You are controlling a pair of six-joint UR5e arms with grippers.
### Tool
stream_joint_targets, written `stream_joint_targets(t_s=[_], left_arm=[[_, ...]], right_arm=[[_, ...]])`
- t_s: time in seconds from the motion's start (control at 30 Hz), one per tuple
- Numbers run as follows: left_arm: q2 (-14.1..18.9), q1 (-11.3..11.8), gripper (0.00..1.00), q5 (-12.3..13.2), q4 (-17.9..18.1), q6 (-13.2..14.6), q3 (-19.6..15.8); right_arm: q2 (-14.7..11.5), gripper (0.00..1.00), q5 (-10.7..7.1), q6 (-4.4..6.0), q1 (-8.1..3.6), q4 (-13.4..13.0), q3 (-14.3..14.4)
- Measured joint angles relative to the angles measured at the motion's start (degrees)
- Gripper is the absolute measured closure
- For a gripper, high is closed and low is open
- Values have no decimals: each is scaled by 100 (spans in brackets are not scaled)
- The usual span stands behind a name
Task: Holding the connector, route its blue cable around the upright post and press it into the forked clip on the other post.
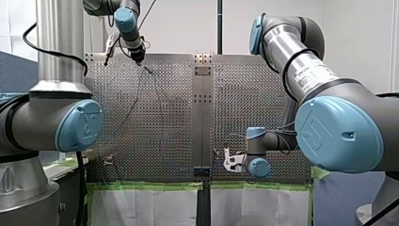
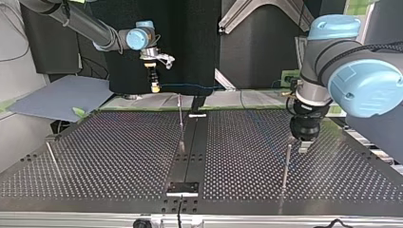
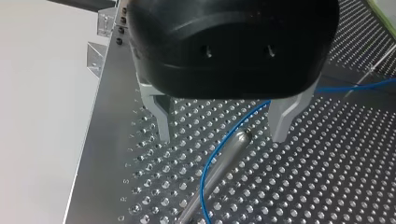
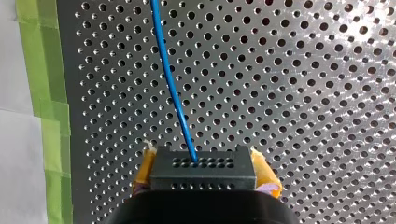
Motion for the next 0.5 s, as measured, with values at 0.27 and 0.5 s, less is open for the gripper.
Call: stream_joint_targets(t_s=[0.27,0.5], left_arm=[[0,-30,0,-34,-23,-30,-2],[1,-79,0,-120,-106,-68,-2]], right_arm=[[0,100,-4,-4,-3,10,1],[0,100,-4,11,-3,17,-2]])
